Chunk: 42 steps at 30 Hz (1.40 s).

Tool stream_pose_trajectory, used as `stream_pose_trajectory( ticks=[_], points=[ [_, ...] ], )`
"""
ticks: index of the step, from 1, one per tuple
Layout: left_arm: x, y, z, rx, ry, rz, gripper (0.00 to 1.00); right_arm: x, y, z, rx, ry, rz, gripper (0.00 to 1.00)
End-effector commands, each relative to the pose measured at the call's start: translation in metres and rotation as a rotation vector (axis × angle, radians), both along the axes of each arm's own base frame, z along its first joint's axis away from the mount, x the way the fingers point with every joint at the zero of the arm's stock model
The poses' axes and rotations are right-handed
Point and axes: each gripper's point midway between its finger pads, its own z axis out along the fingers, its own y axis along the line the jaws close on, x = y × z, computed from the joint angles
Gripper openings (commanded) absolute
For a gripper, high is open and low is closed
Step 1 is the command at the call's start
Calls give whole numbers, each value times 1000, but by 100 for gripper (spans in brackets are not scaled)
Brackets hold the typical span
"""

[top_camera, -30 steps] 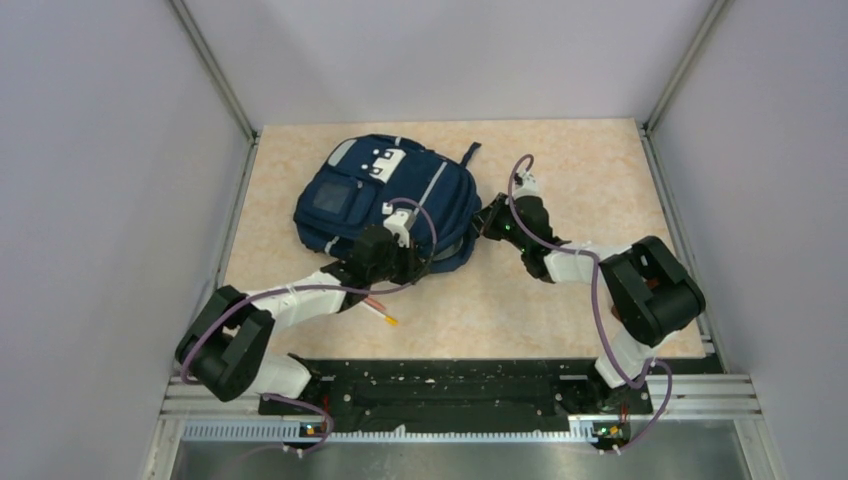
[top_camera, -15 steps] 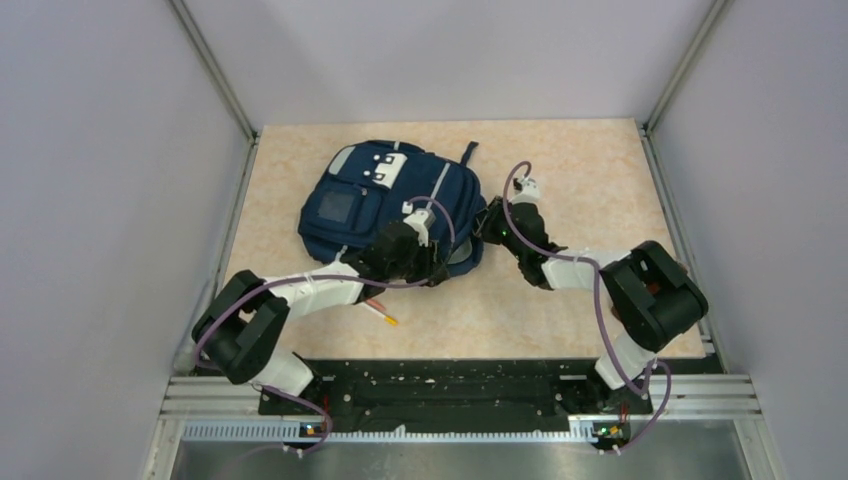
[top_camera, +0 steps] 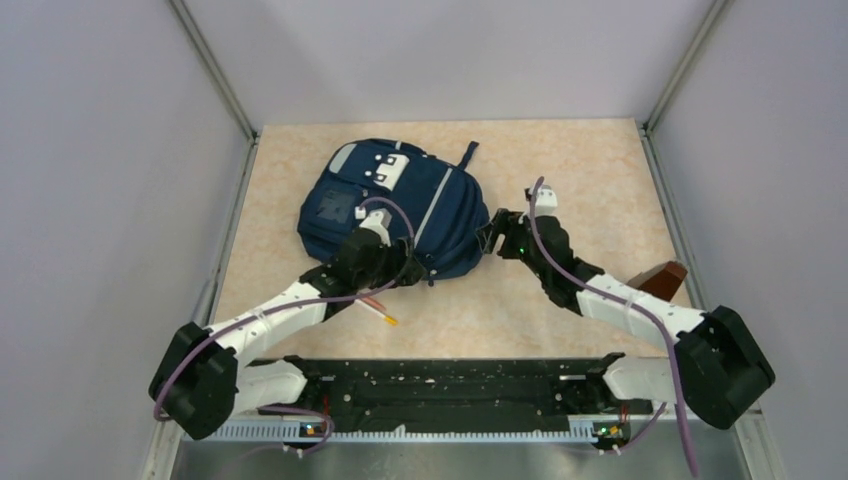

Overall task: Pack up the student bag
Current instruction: Zip the student bag at the center of the board.

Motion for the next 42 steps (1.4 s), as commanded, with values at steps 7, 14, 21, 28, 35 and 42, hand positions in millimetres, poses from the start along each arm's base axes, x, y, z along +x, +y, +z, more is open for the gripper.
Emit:
stream_pose_trajectory(
  ticks=[7,14,21,28,35,42],
  points=[
    [18,64,-7,-226,42,309,75,-71,66,-11,-33,54,204,68],
    [38,95,-8,-274,5,470,77,-86,130,-32,29,152,307,60],
    [46,118,-19,-267,5,550,78,-76,154,-52,18,205,298,58],
    [46,130,-37,-258,31,589,78,-64,160,-68,-28,239,255,51],
    [54,137,-52,-222,44,612,74,-51,156,-81,-81,231,185,38],
    [62,137,-55,-206,32,606,53,-38,151,-81,-137,177,132,24]
  ],
)
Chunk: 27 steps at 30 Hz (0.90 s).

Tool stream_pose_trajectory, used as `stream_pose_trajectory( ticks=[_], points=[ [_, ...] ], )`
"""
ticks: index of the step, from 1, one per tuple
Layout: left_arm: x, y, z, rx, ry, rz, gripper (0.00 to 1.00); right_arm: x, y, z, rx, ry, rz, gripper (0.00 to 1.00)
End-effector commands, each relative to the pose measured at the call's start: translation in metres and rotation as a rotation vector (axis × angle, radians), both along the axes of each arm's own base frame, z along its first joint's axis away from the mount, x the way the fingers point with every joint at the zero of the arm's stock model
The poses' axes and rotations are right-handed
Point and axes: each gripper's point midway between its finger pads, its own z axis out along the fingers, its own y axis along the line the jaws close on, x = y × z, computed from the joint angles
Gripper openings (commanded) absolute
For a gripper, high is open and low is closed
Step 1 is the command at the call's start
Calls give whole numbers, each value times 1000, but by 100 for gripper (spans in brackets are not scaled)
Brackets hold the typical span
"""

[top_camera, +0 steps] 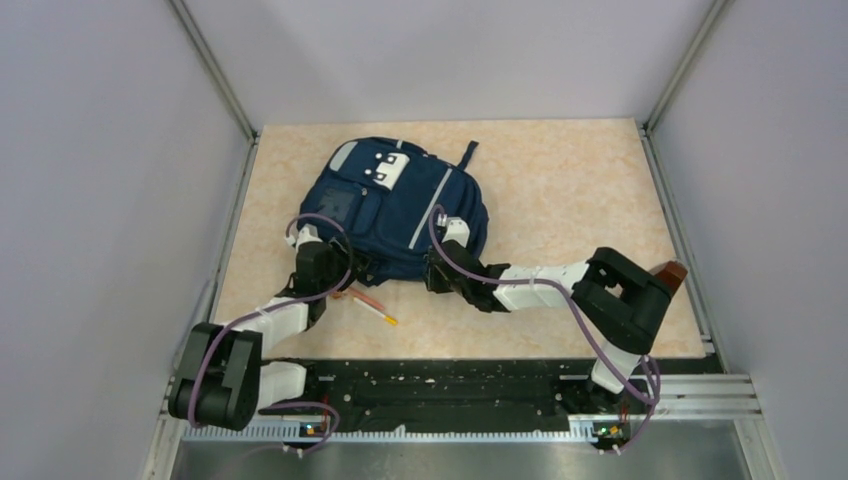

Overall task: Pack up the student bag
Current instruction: Zip the student bag at the center of the board.

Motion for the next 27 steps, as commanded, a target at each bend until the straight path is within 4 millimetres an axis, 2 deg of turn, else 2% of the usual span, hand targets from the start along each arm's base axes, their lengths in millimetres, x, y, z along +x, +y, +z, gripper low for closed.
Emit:
stream_pose_trajectory(
  ticks=[1,4,8,9,13,16,21,27],
  points=[
    [14,5,8,32,-59,7,47,26,9,22,0,-113,-63,18],
    [17,9,10,62,-68,20,33,26,4,23,-17,-120,-69,1],
    [22,21,18,127,-83,55,3,17,0,40,42,-145,-41,0],
    [23,24,20,140,-90,64,0,14,-1,46,63,-148,-33,0],
    [30,36,36,190,-127,95,0,5,-7,61,83,-138,-17,0],
    [38,43,52,211,-160,111,0,3,-18,65,80,-136,-30,0],
    [52,54,74,224,-200,127,0,16,-49,68,68,-140,-88,0],
    [72,60,95,226,-234,115,0,30,-84,59,56,-108,-139,0]
  ],
)
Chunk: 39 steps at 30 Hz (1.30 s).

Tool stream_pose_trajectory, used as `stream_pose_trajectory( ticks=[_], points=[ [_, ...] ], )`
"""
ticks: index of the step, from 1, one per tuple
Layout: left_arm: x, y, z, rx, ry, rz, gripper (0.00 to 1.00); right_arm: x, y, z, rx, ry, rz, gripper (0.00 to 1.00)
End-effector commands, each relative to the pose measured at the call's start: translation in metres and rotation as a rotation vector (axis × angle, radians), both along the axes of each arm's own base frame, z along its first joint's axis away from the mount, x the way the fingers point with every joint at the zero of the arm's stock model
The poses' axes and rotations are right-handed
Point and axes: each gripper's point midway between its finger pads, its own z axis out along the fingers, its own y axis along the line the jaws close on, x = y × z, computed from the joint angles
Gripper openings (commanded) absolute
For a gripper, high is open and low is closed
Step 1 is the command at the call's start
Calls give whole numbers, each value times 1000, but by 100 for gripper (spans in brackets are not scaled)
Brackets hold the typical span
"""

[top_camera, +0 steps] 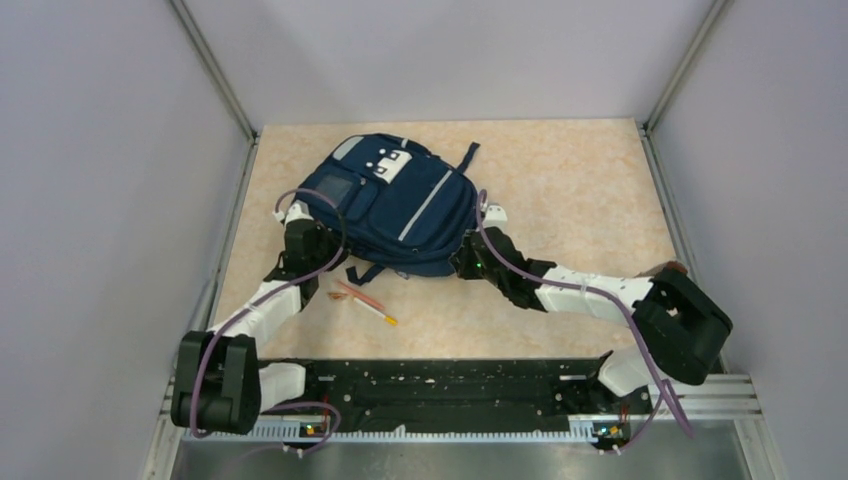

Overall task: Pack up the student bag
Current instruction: Zip the student bag at the center of the board.

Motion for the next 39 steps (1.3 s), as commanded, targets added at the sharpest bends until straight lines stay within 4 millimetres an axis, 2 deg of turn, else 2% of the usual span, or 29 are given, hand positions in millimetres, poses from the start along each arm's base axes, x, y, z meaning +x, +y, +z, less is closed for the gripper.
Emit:
stream_pose_trajectory(
  ticks=[1,10,12,15,16,18,19,21,23,25,26,29,33,37,39],
  points=[
    [47,31,57,82,-178,82,0,18,-33,9,-7,-25,-67,0],
    [106,45,89,200,-249,49,0,35,-49,0,4,35,-21,0],
    [123,44,94,217,-263,23,0,41,-52,0,3,37,-4,0],
    [135,36,95,242,-273,-48,0,43,-45,4,2,33,48,0],
    [137,34,97,257,-277,-73,11,40,-40,6,15,30,85,0],
    [136,34,99,283,-272,-92,46,37,-32,11,38,22,135,0],
    [132,36,100,296,-264,-88,68,35,-29,12,47,19,153,0],
    [122,36,106,350,-270,-90,88,34,-28,13,51,19,163,0],
    [111,38,113,457,-273,-69,91,34,-28,13,46,14,169,0],
    [96,23,118,548,-273,-113,92,34,-28,13,37,9,176,0],
    [89,8,119,582,-287,-162,92,35,-28,12,31,4,180,0],
    [65,-47,120,638,-377,-351,92,35,-29,10,13,2,191,0],
    [26,-122,110,575,-568,-678,92,34,-28,12,20,-2,198,0],
    [-5,-167,95,516,-714,-912,91,31,-26,12,40,-1,206,0],
    [-12,-181,86,502,-724,-987,89,30,-26,10,43,4,206,0]
  ],
)
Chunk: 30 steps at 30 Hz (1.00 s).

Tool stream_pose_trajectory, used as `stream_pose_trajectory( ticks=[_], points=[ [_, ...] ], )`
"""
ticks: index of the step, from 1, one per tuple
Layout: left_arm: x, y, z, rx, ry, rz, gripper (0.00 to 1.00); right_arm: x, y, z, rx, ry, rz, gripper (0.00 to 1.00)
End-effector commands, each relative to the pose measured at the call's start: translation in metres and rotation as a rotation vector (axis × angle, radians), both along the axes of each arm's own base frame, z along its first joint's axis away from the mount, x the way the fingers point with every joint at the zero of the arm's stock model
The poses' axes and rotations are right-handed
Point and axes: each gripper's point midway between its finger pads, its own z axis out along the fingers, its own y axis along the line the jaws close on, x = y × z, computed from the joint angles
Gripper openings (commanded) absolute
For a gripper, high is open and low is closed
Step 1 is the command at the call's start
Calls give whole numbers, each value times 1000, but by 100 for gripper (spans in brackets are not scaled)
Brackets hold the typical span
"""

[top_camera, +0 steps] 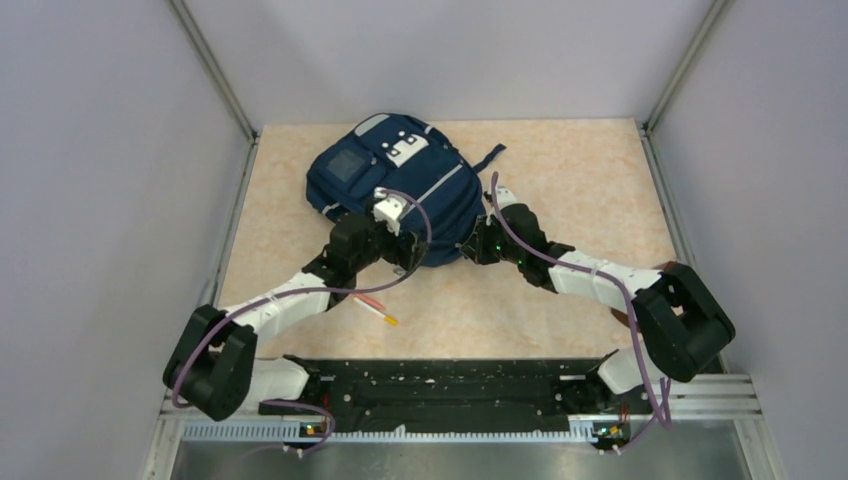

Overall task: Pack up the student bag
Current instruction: Zip the student bag at the center of the board.

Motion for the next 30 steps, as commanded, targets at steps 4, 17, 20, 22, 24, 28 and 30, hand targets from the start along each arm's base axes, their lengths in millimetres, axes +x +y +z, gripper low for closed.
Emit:
stream_pose_trajectory(
  ticks=[4,17,20,22,24,28,30],
  points=[
    [-20,-62,-1,9,-101,-347,86,0,1,5,18,-9,21,0],
    [-6,-101,-28,159,-130,-376,82,3,-3,5,-2,-31,9,0],
    [2,-101,-33,200,-144,-345,72,3,-3,5,-3,-35,9,0],
    [6,-100,-36,222,-151,-327,70,3,-4,5,-7,-36,10,0],
    [9,-100,-39,237,-151,-319,62,2,-5,3,-10,-35,10,0],
    [10,-97,-45,259,-133,-303,38,3,-7,3,-19,-42,4,0],
    [9,-94,-46,267,-136,-294,20,4,-8,3,-28,-53,0,0]
  ],
)
